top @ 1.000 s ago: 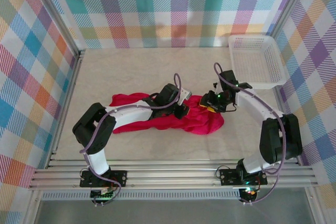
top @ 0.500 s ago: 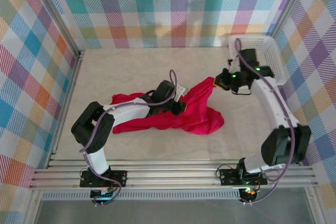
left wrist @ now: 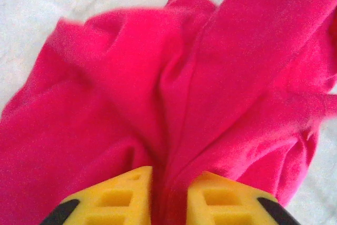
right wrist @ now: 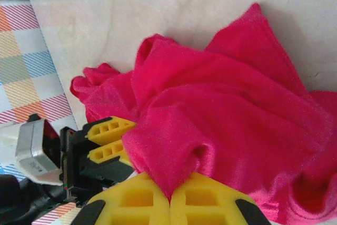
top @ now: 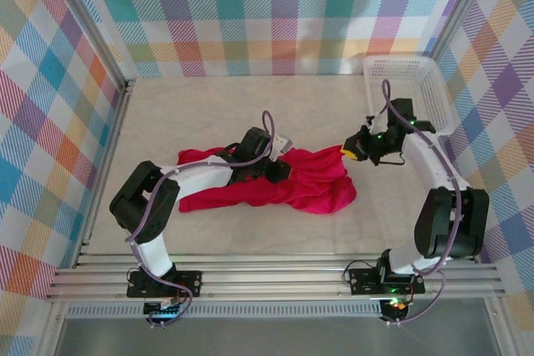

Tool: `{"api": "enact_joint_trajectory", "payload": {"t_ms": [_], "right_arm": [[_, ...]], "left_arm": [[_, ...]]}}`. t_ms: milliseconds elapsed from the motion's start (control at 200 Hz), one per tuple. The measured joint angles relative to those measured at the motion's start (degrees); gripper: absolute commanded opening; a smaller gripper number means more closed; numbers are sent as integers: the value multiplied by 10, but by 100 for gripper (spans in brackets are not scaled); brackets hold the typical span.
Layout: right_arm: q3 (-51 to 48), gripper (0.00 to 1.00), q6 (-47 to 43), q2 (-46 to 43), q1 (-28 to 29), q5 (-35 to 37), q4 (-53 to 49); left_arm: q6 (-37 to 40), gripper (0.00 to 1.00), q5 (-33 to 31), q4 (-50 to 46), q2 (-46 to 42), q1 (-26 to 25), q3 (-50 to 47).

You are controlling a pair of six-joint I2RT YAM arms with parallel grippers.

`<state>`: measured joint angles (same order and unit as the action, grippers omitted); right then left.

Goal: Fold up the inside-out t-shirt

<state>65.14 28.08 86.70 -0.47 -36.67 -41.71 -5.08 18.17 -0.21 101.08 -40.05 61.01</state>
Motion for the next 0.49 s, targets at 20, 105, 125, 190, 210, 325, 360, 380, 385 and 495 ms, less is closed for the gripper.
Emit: {"api": "enact_joint_trajectory", "payload": {"t_ms": [20, 105, 125, 190, 210, 325, 360, 380, 385, 495], "right_arm": [[-3, 0, 2, 4, 1, -1, 5], [-9, 0, 11, 15, 2, -10, 24], [-9, 0, 14, 16, 2, -12, 29], [-9, 0, 17, 16, 2, -19, 42], [-8, 0, 18, 16, 2, -20, 45], [-2, 0, 24, 16, 2, -27, 49], [1, 0, 26, 16, 3, -31, 50], [3, 0, 27, 16, 3, -32, 50], [4, 0, 28, 16, 3, -34, 51], [26, 0, 33, 10, 5, -48, 47]], "left_arm": [[7, 40, -2, -2, -1, -1, -1], [15, 48, -16, -17, -9, -4, -6], [19, 49, -17, -21, -14, -5, -8], [30, 52, -26, -29, -32, -8, -11], [31, 52, -28, -29, -39, -9, -12], [52, 55, -32, -28, -76, -22, -12], [61, 55, -33, -26, -84, -29, -12], [65, 55, -32, -25, -88, -34, -12], [66, 55, -32, -25, -88, -35, -12], [86, 50, -33, -26, -92, -53, -12]]}}
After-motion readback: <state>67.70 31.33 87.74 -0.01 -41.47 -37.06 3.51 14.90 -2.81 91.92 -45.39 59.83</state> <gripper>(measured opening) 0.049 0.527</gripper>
